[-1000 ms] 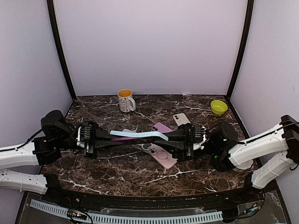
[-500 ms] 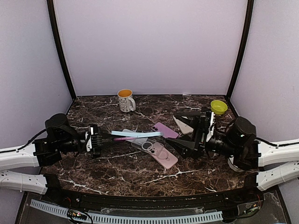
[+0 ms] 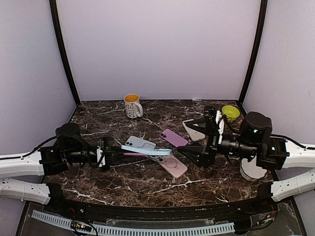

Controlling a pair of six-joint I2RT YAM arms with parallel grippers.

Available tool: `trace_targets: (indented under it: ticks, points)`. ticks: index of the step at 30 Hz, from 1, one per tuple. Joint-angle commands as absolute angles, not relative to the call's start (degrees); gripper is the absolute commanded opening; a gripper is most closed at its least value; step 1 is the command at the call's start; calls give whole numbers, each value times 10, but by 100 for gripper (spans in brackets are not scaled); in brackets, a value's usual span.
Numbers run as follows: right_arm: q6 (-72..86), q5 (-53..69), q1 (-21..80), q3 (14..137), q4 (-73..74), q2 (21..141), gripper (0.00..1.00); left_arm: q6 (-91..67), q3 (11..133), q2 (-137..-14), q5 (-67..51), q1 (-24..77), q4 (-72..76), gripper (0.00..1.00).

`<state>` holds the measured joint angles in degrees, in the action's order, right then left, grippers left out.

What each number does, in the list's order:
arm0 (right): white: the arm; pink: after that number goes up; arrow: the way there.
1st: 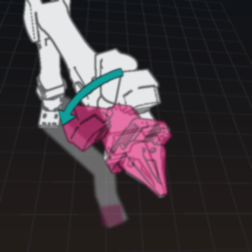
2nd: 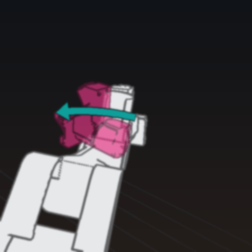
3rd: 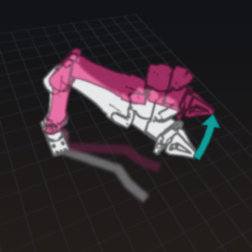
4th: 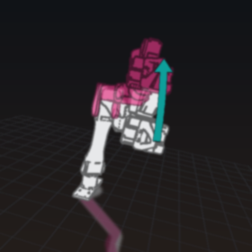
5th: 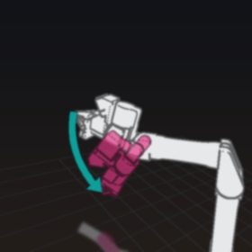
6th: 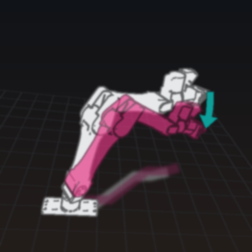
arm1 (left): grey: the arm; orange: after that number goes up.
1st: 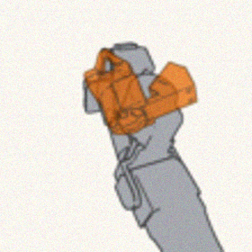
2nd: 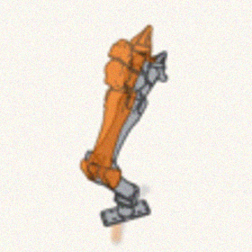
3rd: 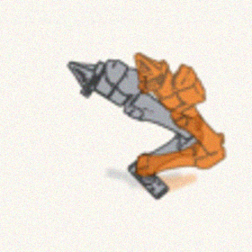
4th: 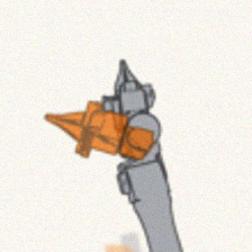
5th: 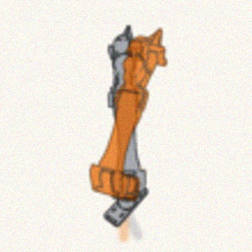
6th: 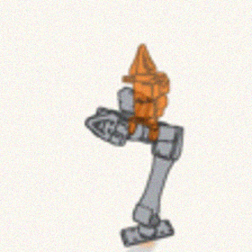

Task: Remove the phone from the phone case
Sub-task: Remove the phone case from the phone.

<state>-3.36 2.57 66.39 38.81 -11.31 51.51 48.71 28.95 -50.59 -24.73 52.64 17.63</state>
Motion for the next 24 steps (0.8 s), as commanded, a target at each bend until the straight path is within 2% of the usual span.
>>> trace_targets:
  ticks: [1,10,24]
  points:
    - [43,65,668,469,-44,554,98,532,282,-505,-257,526,195,0]
    - [93,125,665,728,235,737,99,622,263,-517,-203,564,186,0]
    - [90,304,629,845,332,882,99,738,245,-526,-116,648,194,0]
